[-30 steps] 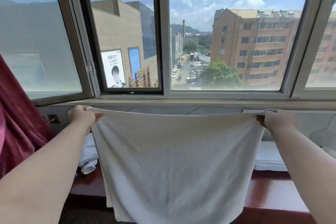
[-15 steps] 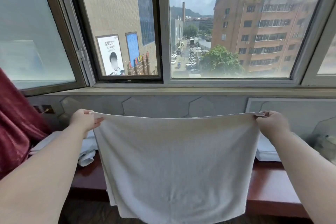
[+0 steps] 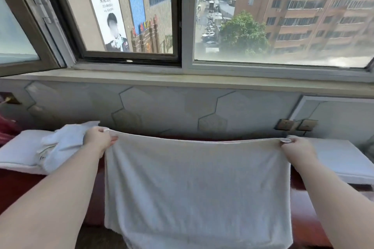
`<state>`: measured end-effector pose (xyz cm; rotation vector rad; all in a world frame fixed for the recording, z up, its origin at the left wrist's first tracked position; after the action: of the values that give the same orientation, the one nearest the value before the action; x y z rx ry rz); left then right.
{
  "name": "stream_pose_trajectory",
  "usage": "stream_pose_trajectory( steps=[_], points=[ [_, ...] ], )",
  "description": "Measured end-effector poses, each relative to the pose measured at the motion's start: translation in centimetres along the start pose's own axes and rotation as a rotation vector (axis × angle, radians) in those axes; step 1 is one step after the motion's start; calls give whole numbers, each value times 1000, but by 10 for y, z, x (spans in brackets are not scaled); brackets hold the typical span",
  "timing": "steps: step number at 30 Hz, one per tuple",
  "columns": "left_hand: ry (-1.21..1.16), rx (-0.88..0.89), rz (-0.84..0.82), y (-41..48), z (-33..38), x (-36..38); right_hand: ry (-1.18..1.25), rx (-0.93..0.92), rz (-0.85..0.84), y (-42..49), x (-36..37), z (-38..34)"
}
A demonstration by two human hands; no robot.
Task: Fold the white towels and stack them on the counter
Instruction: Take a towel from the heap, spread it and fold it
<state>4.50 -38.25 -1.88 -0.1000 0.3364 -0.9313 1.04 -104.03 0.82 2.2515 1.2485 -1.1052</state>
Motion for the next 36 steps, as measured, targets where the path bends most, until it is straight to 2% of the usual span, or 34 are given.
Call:
stream_pose_trajectory(
  steps=[5, 7, 12, 16, 18, 24, 27, 31, 36],
  points=[
    [242, 63, 128, 80, 7, 40, 14, 26, -36, 48, 63, -33],
    [358, 143, 89, 105, 13, 63, 16, 88, -86, 63, 92, -35],
    [714, 354, -130, 149, -6, 130, -62, 148, -200, 95, 160, -28],
    [1052, 500, -503, 152, -76, 177, -153, 143, -291, 111, 211, -1],
    [1174, 508, -576, 151, -111, 188, -192, 82, -311, 118, 230, 12],
    [1393, 385, -551, 162, -172, 207, -450, 50, -347, 131, 289, 54],
    [1396, 300, -494, 176, -187, 220, -574, 17, -246, 139, 317, 61],
    [1438, 352, -434, 198, -187, 237, -642, -98, -83, 165, 332, 58],
    [1391, 395, -356, 201, -186, 237, -605, -119, -62, 181, 341, 56]
  ],
)
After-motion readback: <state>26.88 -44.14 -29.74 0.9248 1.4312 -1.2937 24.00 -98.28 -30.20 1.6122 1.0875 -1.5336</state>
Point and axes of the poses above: each hand's wrist, its own y-axis towards the middle knuckle, its own x-axis out of the palm, z = x × y, the point moved 6 cm from there along y, towards the middle knuckle
